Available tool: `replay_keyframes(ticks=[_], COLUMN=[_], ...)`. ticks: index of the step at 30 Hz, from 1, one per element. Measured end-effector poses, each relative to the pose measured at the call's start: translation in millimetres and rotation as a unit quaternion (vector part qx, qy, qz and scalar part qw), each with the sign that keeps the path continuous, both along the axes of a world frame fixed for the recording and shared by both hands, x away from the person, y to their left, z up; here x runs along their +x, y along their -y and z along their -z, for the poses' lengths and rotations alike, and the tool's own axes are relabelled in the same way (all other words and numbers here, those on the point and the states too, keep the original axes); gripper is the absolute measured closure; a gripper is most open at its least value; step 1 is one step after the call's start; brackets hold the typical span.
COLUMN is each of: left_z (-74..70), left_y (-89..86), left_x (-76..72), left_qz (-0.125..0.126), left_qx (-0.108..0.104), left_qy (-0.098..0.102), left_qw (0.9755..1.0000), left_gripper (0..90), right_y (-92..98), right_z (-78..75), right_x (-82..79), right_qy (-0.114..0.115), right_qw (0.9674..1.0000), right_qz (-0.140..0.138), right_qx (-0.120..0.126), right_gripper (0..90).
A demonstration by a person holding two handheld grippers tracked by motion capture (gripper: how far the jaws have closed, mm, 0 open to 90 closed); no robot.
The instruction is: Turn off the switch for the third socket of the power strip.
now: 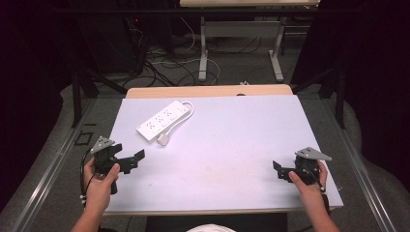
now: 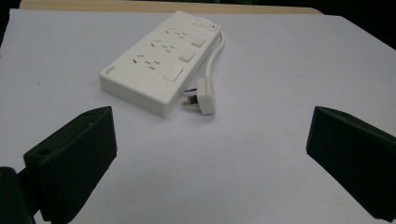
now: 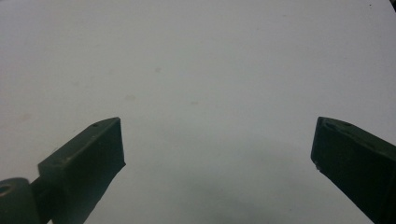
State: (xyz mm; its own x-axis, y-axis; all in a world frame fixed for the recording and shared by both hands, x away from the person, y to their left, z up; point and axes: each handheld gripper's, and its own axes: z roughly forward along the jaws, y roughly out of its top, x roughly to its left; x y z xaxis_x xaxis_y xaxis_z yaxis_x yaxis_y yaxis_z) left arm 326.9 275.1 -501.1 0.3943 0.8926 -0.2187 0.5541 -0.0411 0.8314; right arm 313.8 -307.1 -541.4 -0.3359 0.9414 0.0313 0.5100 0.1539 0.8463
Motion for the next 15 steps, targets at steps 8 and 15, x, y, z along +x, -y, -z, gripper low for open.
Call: replay_keyframes(ticks=[8, 15], left_z=[21.9, 33.2], left_y=[-9.6, -17.7], left_x=[-3.4, -5.1], left_qz=[-0.013, -0.022], left_qx=[0.002, 0.001], left_qy=[-0.004, -0.006], left_qw=[0.9999, 0.9997], left_gripper=[1.6, 1.6], right_y=[-0.1, -0.6], right_z=[0.6, 0.4], right_x=[0.3, 0.2], right_qy=[0.000, -0.003], right_qw=[1.0000, 1.0000], right_qz=[0.003, -0.001], right_qx=[-0.001, 0.000], right_gripper=[2.0, 2.0])
